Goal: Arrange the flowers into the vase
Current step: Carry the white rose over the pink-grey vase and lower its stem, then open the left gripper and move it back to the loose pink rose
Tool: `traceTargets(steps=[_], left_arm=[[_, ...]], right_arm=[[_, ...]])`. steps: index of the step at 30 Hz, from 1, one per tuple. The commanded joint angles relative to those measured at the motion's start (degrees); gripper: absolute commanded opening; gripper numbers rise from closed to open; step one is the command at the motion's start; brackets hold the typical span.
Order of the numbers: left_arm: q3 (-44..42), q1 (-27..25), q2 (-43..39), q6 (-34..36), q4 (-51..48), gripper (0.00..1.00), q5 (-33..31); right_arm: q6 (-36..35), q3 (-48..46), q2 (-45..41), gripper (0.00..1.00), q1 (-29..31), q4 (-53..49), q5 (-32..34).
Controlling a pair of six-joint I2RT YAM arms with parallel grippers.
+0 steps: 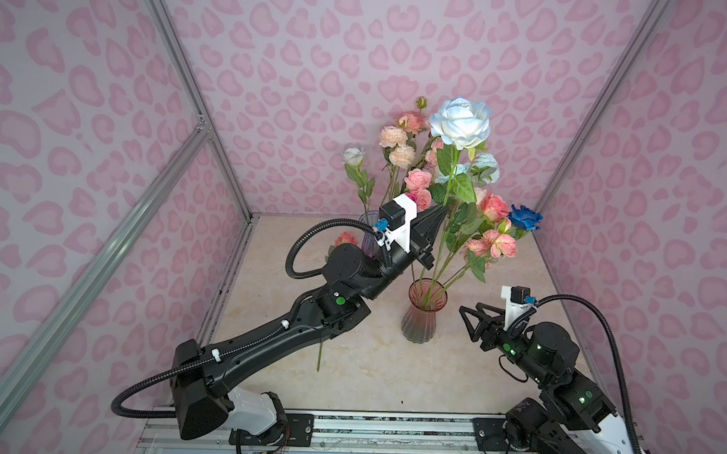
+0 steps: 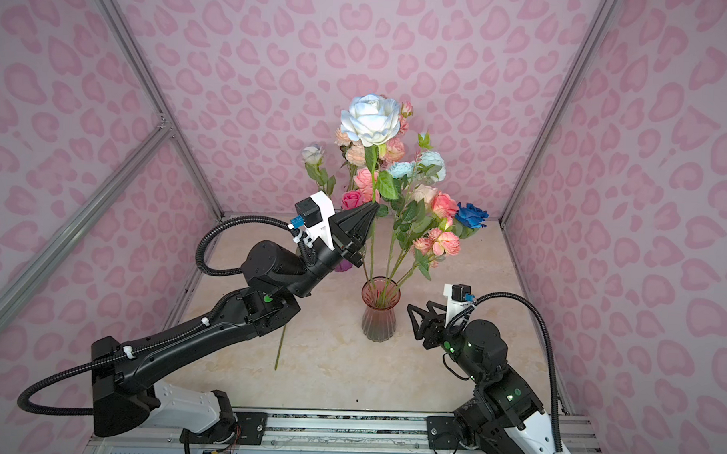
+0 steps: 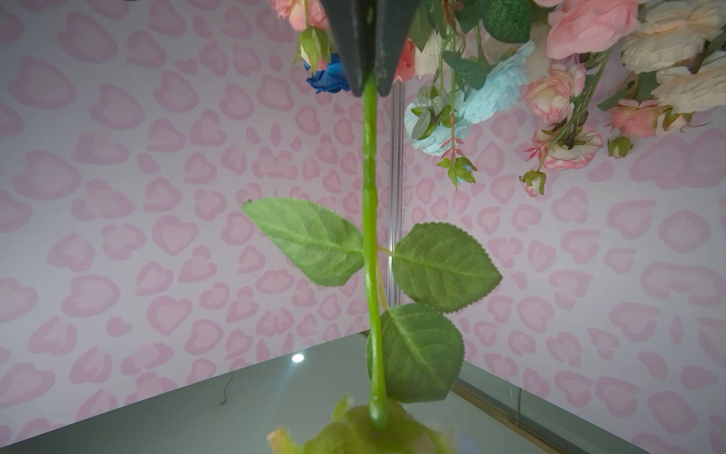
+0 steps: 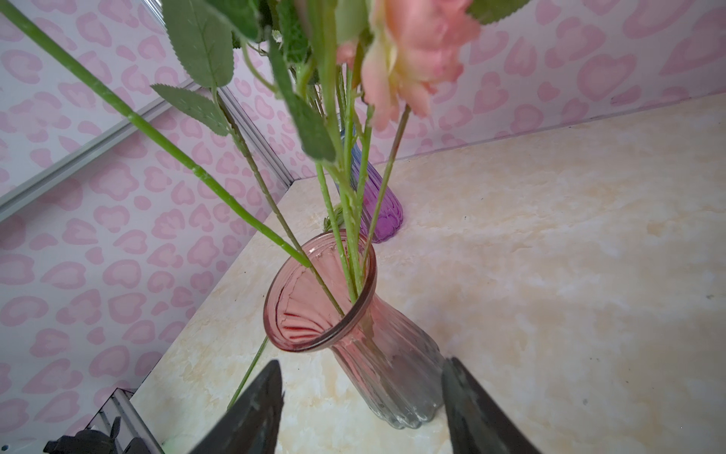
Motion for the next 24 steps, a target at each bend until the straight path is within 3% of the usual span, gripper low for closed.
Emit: traceTargets(steps=[1,14,24], left_arm=[[0.6,-0.1,1.4,0.3,3.2,0.03,-0.5],[-9.3,-1.0,1.4,-6.7,0.5,0.03,-4.9],[-11.1,-1.2,-0.1,-6.8,-4.9,0.35,-9.9]], right_arm=[[-0.9,-0.1,0.3,0.65,-0.1,0.1,0.0],[-0.5,-1.5,0.1,0.65,-0.4,0.5,0.4],[-0.1,-1.1,1.2,0.65,-0.5,1.4,0.1]])
